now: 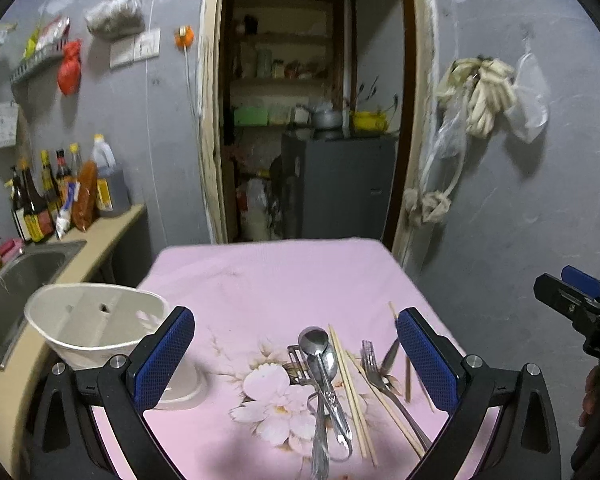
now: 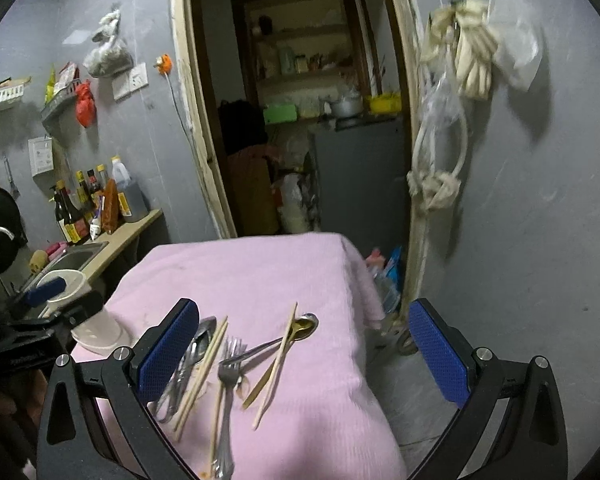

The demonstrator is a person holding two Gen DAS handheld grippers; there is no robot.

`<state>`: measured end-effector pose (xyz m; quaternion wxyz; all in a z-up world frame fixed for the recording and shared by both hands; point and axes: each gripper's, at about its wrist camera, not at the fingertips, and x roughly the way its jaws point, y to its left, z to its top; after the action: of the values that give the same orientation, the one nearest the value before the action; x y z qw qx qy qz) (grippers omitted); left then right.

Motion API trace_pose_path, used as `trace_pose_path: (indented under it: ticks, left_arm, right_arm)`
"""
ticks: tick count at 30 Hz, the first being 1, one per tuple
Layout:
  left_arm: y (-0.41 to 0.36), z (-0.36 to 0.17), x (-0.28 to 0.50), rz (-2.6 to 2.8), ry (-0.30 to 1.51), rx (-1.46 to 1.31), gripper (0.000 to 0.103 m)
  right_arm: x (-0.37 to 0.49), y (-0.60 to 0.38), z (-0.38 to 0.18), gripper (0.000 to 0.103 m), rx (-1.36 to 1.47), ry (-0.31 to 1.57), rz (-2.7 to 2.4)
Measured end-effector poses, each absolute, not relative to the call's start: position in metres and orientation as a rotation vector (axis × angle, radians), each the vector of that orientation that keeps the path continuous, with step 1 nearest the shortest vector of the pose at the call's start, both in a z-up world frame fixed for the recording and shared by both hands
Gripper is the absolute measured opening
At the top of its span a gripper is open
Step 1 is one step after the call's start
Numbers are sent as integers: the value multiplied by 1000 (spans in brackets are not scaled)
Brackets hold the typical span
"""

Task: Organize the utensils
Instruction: 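Move both tools toward the utensil pile on the pink table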

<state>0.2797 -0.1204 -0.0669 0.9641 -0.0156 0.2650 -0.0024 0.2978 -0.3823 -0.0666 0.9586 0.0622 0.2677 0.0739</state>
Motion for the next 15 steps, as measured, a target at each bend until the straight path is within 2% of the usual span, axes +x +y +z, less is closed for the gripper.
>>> trace_pose_path:
  ticks: [3,6,8,9,11,13,15]
  left_arm:
    - [-122,-88,306,10,597,-30,102]
    - [-122,-108,323,10,646,-32,100]
    - [-122,-122,333,3,684,-32,91]
    - [-123,-127,338,-1,702,-32,88]
    - [-121,-137,348,-2,736,-36,76]
    - [-119,-145,357,0,768,-49,68]
    - [-116,-154,363,0,804,-70,61]
  right_arm:
    - [323,-384,-91,101,159,582,183]
    - [348,-382,-114,91,179,621,218]
    - [363,-378,-128,86,177,651,239]
    - [370,-377,-134,81,177,665,249]
    - [382,-372,-146,72,178,689,270]
    - [394,-367,-155,61,170,714,292]
    - [405,-361,-163,54,159,739,315]
